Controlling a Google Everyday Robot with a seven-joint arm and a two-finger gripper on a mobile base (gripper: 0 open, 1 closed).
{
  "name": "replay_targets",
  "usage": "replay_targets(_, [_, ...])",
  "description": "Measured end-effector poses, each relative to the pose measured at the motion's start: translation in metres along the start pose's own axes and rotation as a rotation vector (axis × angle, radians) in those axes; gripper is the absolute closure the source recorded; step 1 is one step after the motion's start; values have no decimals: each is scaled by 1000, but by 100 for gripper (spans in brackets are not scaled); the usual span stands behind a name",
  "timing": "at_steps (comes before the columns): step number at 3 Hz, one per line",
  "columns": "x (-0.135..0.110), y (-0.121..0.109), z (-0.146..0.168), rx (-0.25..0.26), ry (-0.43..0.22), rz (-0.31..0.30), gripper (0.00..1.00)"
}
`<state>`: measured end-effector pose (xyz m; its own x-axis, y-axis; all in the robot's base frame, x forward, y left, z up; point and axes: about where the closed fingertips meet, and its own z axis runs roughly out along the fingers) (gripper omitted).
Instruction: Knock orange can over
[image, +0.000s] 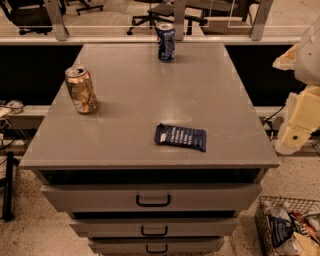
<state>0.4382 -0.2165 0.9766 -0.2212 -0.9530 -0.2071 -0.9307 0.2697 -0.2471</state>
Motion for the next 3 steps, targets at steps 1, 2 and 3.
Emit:
replay_targets(1, [0,0,0,0,0,0,0])
replay_targets(2, [-15,-3,3,-2,-60,-19,0])
replay_targets(3, [-58,-5,23,-14,-189,-53,0])
